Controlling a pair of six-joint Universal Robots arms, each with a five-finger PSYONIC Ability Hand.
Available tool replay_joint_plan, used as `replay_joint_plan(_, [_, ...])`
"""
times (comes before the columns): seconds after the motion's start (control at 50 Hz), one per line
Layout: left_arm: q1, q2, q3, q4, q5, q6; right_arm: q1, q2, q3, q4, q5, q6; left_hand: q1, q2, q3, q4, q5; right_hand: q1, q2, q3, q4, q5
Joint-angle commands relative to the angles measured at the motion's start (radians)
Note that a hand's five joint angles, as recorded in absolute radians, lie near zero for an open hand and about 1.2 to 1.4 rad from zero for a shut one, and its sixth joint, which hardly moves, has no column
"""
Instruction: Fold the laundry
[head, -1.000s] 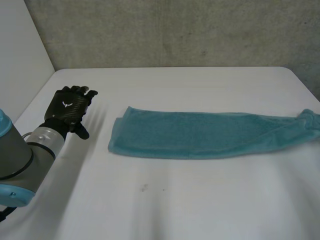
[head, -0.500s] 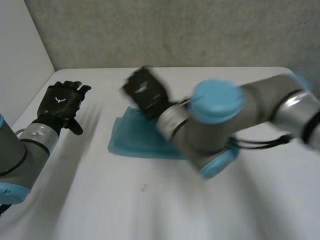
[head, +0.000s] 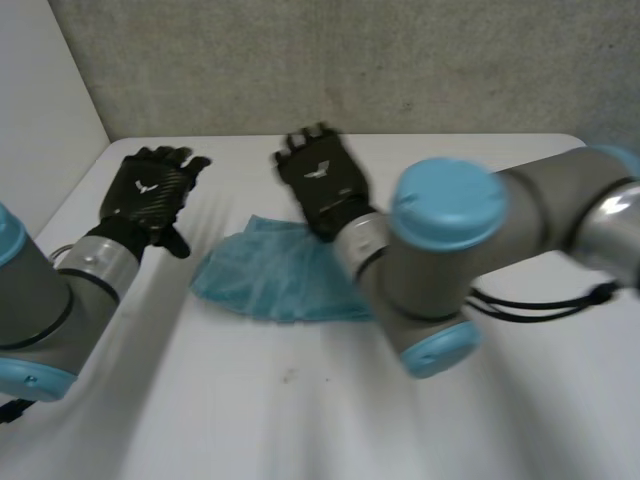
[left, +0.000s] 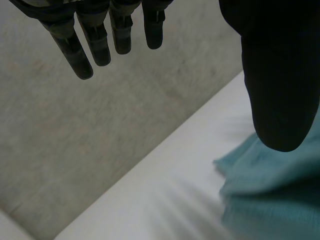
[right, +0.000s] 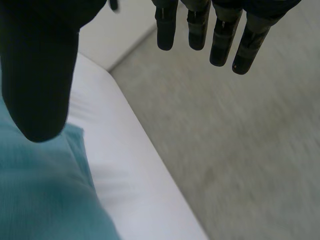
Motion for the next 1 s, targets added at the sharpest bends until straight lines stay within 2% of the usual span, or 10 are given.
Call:
replay_joint_plan(0.02, [-0.1, -0.046, 0.087, -0.023, -0.001, -0.096, -0.2, -0.154, 0.259, 0.09, -0.003, 0.189, 0.017, 0.009, -0.001, 0.008, -0.004, -0.028, -0.043, -0.038, -0.056, -0.061])
replay_joint_plan(0.16, [-0.146, -0.201, 0.237, -0.164, -0.006, -0.099, -0.33, -0.157, 0.406, 0.129, -0.089, 0.284, 0.029, 0.021, 0.011, 0.02, 0.008, -0.015, -0.03, -0.025, -0.043, -0.048])
replay_joint_plan(0.24, [-0.145, -0.275, 0.298, -0.232, -0.013, -0.095, -0.361, -0.154, 0.435, 0.115, -0.128, 0.291, 0.032, 0.024, 0.014, 0.023, 0.011, 0.141, 0.126, 0.131, 0.113, 0.108])
replay_joint_plan(0.26, [-0.143, -0.307, 0.323, -0.261, -0.016, -0.095, -0.382, -0.144, 0.464, 0.074, -0.15, 0.295, 0.032, 0.024, 0.014, 0.023, 0.011, 0.344, 0.33, 0.334, 0.316, 0.312])
replay_joint_plan(0.36, [-0.139, -0.326, 0.321, -0.27, -0.018, -0.095, -0.407, -0.134, 0.503, 0.018, -0.149, 0.292, 0.032, 0.024, 0.014, 0.023, 0.011, 0.513, 0.499, 0.503, 0.485, 0.481])
replay_joint_plan(0.52, [-0.119, -0.297, 0.283, -0.266, -0.049, -0.091, -0.447, -0.108, 0.514, 0.004, -0.123, 0.271, 0.032, 0.024, 0.014, 0.023, 0.011, 1.191, 1.176, 1.181, 1.163, 1.158])
replay_joint_plan(0.72, [-0.114, -0.211, 0.21, -0.243, -0.075, -0.093, -0.489, -0.119, 0.532, 0.006, -0.112, 0.142, 0.032, 0.024, 0.014, 0.023, 0.011, 1.194, 1.179, 1.184, 1.166, 1.161])
replay_joint_plan(0.74, [-0.114, -0.205, 0.203, -0.236, -0.075, -0.093, -0.488, -0.121, 0.53, 0.006, -0.112, 0.134, 0.032, 0.024, 0.014, 0.023, 0.011, 0.837, 0.823, 0.827, 0.809, 0.805])
replay_joint_plan(0.76, [-0.114, -0.192, 0.193, -0.226, -0.075, -0.091, -0.488, -0.121, 0.533, 0.006, -0.112, 0.136, 0.032, 0.024, 0.014, 0.023, 0.011, 0.717, 0.703, 0.708, 0.689, 0.685])
replay_joint_plan(1.0, [-0.114, -0.166, 0.159, -0.215, -0.075, -0.091, -0.492, -0.115, 0.567, -0.005, -0.12, 0.177, 0.032, 0.024, 0.014, 0.023, 0.011, 0.728, 0.713, 0.718, 0.7, 0.695])
